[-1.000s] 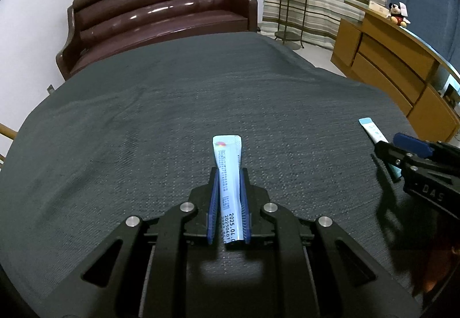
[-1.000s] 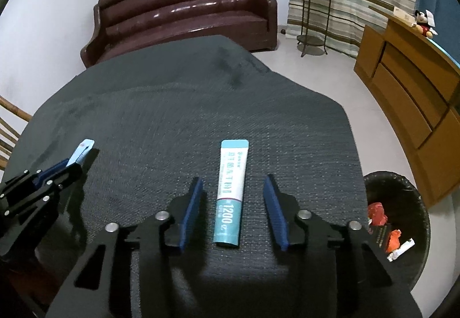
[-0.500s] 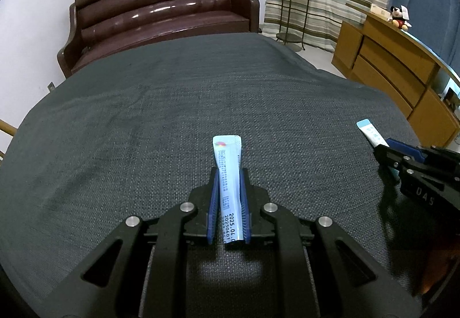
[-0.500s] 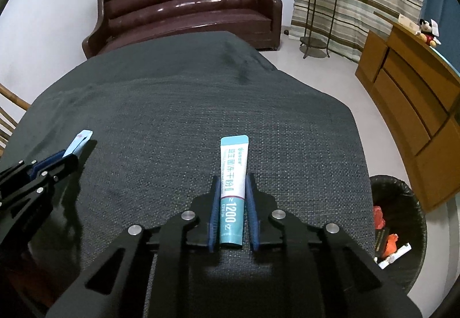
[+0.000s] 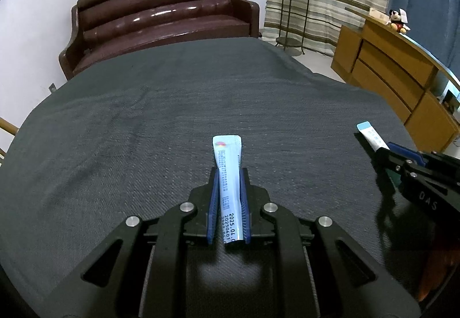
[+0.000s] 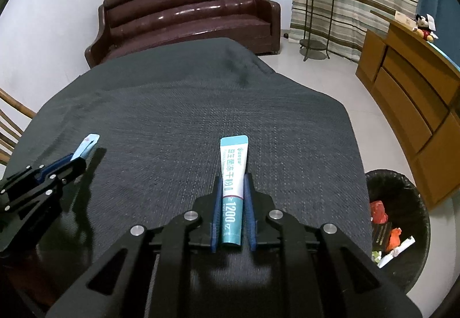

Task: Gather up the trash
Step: 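Grasp the teal-white tube with the right gripper while the left holds its tube, then carry both tubes over the bin and open both grippers to drop them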

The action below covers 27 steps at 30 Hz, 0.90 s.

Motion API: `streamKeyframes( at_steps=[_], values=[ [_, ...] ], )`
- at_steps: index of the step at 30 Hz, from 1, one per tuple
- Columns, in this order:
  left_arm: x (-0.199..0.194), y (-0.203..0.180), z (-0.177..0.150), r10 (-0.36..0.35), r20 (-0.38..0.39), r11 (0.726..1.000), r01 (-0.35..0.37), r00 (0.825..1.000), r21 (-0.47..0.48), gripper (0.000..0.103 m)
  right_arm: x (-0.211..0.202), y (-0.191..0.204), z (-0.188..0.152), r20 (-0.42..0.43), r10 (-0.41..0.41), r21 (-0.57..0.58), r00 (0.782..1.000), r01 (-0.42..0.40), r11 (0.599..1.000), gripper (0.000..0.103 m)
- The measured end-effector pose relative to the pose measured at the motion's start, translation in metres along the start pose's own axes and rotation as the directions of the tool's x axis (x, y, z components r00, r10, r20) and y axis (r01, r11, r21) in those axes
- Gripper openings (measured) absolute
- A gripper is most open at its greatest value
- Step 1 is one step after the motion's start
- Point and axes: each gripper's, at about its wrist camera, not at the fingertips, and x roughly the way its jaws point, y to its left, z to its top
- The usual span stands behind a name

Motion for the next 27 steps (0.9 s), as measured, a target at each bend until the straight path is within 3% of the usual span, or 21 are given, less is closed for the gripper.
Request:
streamKeyframes(
  at_steps=[13,27],
  values=[
    [-0.032,-0.052,-0.008,-0.068,0.053,0.997,0.065,0.996,0.048,0.014,-0.046,-0.038,-0.021,0.08,-0.019,0.079,0.997,0.013,0.997,0.016],
    [-0.048,-0.159,-0.006,-0.196,0.094,0.969,0.178,0.976,0.174,0.014,-0.097,-0.127,-0.046,0.155,-0.169,0.204,0.973,0.136,0.969,0.016]
  ],
)
